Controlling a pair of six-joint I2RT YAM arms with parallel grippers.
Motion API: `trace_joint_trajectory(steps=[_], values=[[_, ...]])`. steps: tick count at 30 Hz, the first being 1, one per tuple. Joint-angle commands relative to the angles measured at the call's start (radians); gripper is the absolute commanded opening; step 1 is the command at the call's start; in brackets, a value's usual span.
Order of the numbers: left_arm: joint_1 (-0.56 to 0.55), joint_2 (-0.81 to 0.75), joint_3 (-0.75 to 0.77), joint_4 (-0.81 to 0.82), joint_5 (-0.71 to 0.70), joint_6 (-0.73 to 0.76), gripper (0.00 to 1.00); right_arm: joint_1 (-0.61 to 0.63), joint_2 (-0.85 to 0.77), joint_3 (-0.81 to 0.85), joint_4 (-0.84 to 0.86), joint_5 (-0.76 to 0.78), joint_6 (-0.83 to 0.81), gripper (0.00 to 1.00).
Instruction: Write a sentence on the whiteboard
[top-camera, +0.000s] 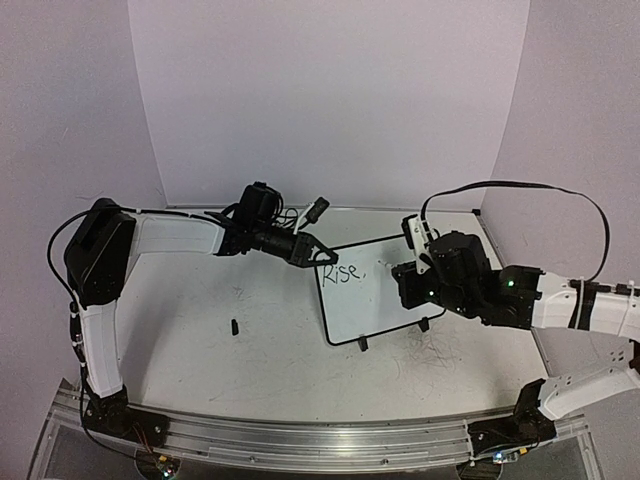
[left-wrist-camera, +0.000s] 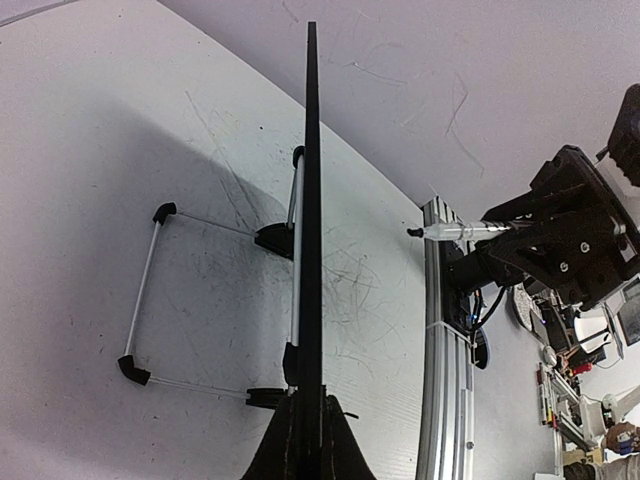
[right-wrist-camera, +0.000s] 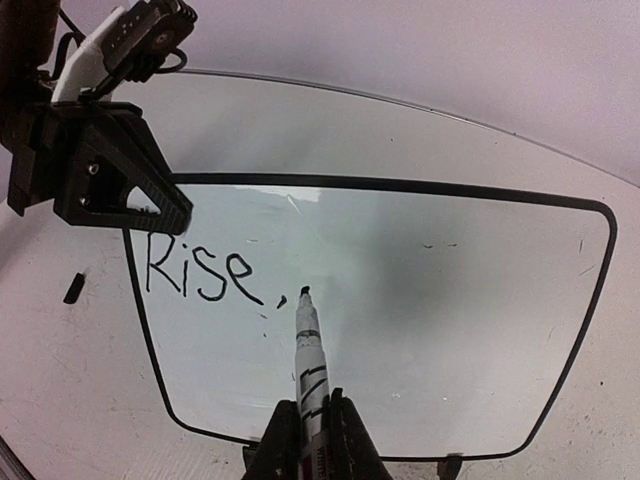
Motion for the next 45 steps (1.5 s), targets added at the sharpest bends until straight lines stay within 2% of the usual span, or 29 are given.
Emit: trace_joint_trajectory(steps=[1, 13, 29, 45], values=[[-0.006, -0.029, -0.004, -0.033, -0.011, 0.002, 0.0, 0.0, -0.006, -0.026, 0.065, -0.005, -0.037, 0.0], [-0.006, -0.026, -0.004, -0.034, -0.009, 0.003, 0.0, -0.017, 0.108, 0.031, 0.114, 0.003, -0.061, 0.0], [-0.006, -0.031, -0.005, -0.034, -0.009, 0.005, 0.0, -0.019, 0.176, 0.07, 0.17, 0.04, -0.074, 0.0], [-0.006, -0.032, -0.004, -0.034, -0.008, 0.005, 0.0, -0.019, 0.168, 0.052, 0.143, 0.044, -0.048, 0.0]])
